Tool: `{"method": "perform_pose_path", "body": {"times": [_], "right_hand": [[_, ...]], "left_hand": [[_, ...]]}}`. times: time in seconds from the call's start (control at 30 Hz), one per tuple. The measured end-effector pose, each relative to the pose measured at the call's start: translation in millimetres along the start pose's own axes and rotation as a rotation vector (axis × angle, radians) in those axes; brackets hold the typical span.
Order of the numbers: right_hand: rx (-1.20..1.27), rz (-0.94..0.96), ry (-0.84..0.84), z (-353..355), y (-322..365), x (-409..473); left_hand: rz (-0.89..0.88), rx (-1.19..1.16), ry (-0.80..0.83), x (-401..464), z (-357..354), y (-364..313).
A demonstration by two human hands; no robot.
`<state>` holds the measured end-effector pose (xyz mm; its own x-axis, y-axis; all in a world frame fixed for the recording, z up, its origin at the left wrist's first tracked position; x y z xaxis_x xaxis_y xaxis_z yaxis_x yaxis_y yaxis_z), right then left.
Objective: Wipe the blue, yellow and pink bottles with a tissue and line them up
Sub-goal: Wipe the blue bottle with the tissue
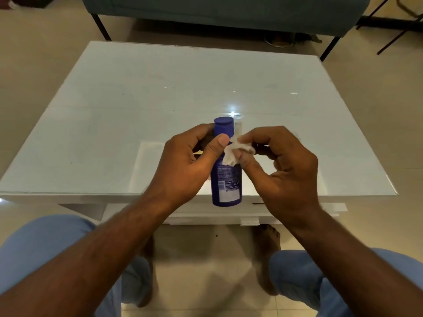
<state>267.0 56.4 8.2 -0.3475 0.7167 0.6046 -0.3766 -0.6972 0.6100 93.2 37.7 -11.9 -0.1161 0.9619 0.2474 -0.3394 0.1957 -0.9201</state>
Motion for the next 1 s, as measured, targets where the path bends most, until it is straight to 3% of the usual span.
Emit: {"method": "perform_pose_path", "body": {"times": [0.13, 0.37, 0.6, 0.77, 0.83, 1.0], "right_hand": [[-0.085, 0.151, 0.238, -23.6, 9.3, -14.2], [-0.039, -0.003, -0.009, 3.9, -4.4, 3.5], [-0.013, 0.106, 0.214, -21.3, 6.8, -10.2], [0.101, -0.115, 0.010, 3.1, -11.3, 5.1], [0.160, -0.190, -0.002, 7.3, -16.0, 6.2], [0.332, -0.270, 0.130, 1.8, -9.3, 4.8]], "left_hand": [[0.200, -0.212, -0.137, 6.9, 12.0, 9.5], [0.231, -0.162, 0.079, -4.4, -10.0, 10.8], [0.457, -0.462, -0.176, 10.4, 13.8, 24.0], [0.319, -0.281, 0.121, -3.1, -10.2, 8.5], [0.314, -0.308, 0.160, -6.3, -16.5, 5.6], [0.532, -0.569, -0.137, 5.5, -0.4, 22.2]]}}
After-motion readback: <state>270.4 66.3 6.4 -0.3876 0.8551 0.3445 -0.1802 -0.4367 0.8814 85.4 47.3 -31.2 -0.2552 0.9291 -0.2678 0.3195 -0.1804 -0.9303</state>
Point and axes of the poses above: each hand's wrist, its own x-axis towards the middle knuckle, its own z-axis out of the back of the hand, y = z × x, the point moved 5 cm from there along x, towards the middle knuckle
